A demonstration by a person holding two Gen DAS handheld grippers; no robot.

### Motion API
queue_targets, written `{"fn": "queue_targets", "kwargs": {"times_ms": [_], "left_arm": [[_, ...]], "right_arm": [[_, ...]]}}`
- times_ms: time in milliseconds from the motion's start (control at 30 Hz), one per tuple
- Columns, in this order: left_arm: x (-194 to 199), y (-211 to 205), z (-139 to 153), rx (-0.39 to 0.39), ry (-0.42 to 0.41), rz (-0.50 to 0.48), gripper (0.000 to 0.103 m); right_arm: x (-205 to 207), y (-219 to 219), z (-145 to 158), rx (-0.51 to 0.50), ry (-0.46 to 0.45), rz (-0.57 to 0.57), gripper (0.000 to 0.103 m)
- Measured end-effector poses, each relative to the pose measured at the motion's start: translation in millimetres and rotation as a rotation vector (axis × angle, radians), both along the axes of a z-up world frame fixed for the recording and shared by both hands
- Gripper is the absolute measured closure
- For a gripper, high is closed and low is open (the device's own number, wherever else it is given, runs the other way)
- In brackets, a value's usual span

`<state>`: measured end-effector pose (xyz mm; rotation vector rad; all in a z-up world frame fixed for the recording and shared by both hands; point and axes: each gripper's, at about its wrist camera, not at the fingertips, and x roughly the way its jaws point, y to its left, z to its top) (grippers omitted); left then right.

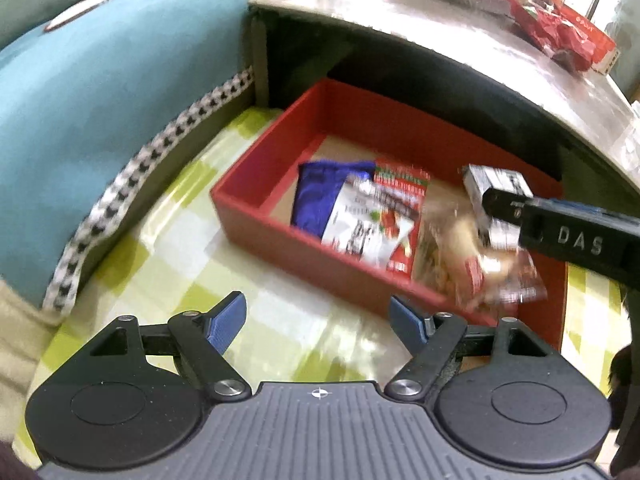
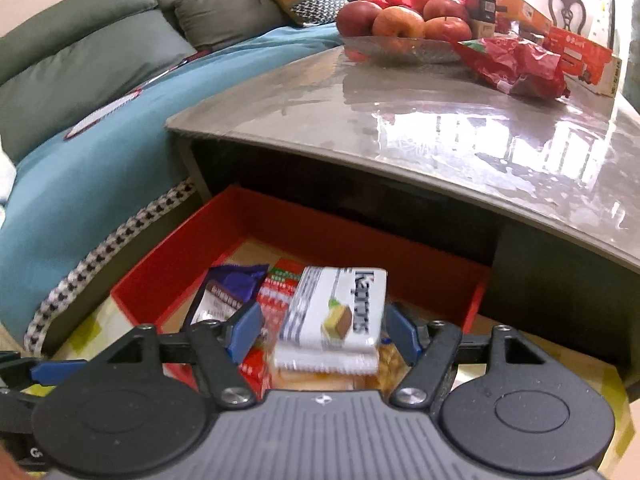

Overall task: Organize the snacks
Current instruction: 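Open both tools to drop the packets into the red tray, then move the left tool toward the Trolli pack while the right tool approaches the gold foil packet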

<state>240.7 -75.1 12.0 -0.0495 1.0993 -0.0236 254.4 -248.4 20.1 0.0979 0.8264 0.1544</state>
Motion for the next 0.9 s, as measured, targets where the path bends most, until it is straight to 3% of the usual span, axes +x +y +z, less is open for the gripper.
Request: {"fn": "queue_targets", "kwargs": {"times_ms": [267, 633, 733, 900], "left_arm": [[-51.3, 19.6, -19.0, -0.050, 0.102, 0.089, 0.020], [-99.4, 37.4, -48.5, -0.135, 0.217, 0.397, 0.020], [-100.2, 35.3, -49.6, -0.153, 0.211, 0.487, 0.020], [-98.6, 22.4, -48.1, -0.107, 0.162, 0.556, 0.020]], "right_arm": [[-25.7, 1.8, 15.2, -0.031, -0.009, 0.037, 0.032], [-47.1, 15.8, 13.2, -0.039, 0.026, 0.183, 0.032], [-51.6, 16.7, 10.3, -0.039, 0.050, 0.234, 0.032], [-61.9, 14.7, 5.9, -0.057, 0.111, 0.290, 0.032]]}}
